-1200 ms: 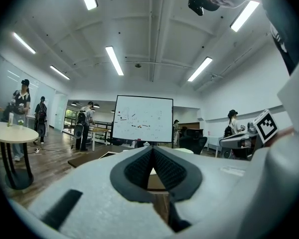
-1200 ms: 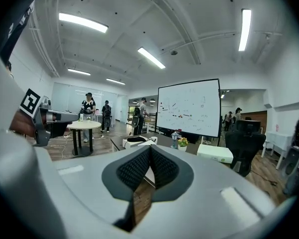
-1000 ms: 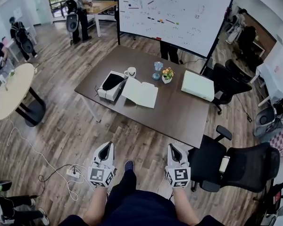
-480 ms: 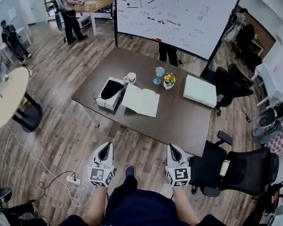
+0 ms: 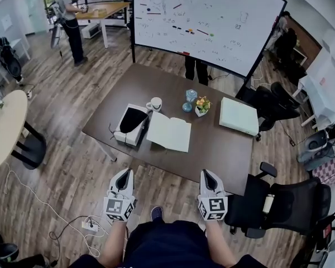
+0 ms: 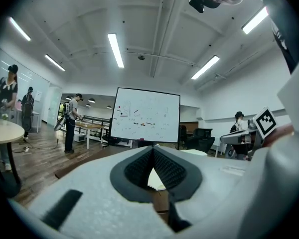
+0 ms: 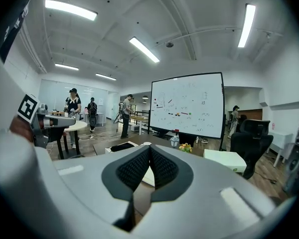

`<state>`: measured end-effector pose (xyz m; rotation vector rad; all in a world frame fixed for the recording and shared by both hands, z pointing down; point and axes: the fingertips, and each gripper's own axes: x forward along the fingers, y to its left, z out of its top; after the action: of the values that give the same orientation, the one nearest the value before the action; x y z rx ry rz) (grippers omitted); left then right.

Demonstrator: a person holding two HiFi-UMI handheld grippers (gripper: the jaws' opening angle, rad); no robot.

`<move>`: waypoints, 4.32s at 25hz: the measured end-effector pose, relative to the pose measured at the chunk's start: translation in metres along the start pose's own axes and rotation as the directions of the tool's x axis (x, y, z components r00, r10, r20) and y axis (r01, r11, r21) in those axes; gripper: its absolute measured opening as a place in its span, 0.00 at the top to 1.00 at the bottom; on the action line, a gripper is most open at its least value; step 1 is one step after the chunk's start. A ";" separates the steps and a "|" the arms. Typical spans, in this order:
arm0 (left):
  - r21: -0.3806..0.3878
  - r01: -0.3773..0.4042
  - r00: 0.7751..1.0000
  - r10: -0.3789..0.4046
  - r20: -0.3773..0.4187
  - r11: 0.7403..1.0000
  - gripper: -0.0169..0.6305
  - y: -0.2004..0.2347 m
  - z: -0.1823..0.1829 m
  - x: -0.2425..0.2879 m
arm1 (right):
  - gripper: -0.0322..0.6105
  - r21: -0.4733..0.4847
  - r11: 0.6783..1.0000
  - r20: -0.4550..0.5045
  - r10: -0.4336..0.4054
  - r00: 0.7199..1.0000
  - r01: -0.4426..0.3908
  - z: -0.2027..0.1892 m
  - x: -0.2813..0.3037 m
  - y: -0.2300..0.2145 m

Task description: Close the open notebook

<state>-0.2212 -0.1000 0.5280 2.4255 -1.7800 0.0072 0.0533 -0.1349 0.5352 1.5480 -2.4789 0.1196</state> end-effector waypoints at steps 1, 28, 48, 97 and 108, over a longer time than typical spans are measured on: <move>0.002 0.006 1.000 -0.006 -0.002 1.000 1.00 0.005 0.000 0.004 | 0.96 0.002 1.000 0.002 -0.004 1.000 0.004 0.002 0.004 0.002; 0.052 0.037 0.999 -0.035 -0.033 0.998 1.00 0.034 -0.033 0.080 | 0.96 0.034 0.999 0.061 -0.030 0.998 0.028 0.001 0.071 -0.014; 0.095 -0.002 0.999 0.007 -0.053 0.995 1.00 0.051 -0.102 0.127 | 0.95 0.107 0.994 0.058 -0.002 0.998 -0.004 -0.015 0.109 -0.031; 0.043 0.048 0.919 -0.027 -0.392 0.998 1.00 0.103 -0.249 0.271 | 0.95 0.116 0.993 0.021 -0.025 0.999 0.022 -0.006 0.144 -0.095; 0.008 0.128 0.953 -0.121 -0.278 0.992 0.99 0.074 -0.211 0.286 | 0.95 0.084 0.996 -0.002 -0.026 1.000 0.026 -0.017 0.143 -0.089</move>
<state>-0.1890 -0.3703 0.7688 2.4084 -1.5132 0.3429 0.0753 -0.2969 0.5795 1.6129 -2.4819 0.2229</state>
